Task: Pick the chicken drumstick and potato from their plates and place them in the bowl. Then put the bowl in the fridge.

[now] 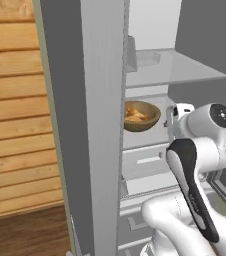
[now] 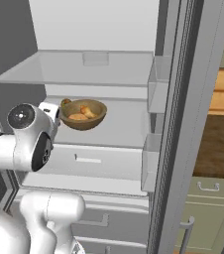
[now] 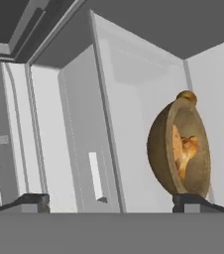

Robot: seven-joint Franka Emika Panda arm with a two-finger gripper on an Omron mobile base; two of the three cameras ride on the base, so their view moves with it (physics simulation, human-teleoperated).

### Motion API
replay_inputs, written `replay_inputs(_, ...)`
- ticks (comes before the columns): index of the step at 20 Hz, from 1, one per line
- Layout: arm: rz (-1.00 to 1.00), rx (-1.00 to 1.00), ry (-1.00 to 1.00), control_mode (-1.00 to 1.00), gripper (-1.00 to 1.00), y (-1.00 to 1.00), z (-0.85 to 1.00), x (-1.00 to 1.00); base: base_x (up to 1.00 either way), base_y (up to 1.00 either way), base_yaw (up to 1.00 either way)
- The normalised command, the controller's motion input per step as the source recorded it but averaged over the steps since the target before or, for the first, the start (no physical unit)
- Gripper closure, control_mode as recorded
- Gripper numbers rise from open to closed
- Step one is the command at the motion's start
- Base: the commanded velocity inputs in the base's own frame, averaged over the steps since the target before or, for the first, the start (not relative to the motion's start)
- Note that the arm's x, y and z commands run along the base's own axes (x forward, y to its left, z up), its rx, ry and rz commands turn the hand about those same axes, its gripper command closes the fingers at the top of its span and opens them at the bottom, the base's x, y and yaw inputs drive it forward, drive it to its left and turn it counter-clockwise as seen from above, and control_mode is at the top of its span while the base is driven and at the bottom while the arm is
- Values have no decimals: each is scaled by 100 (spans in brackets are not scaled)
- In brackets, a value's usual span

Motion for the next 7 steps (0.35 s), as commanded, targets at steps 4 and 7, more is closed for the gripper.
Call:
replay_inputs(4, -23, 14, 0, -100, -100, 0, 0, -100, 0, 0, 0)
replay_inputs(7, -22, 15, 0, -100, -100, 0, -1, -100, 0, 0, 0)
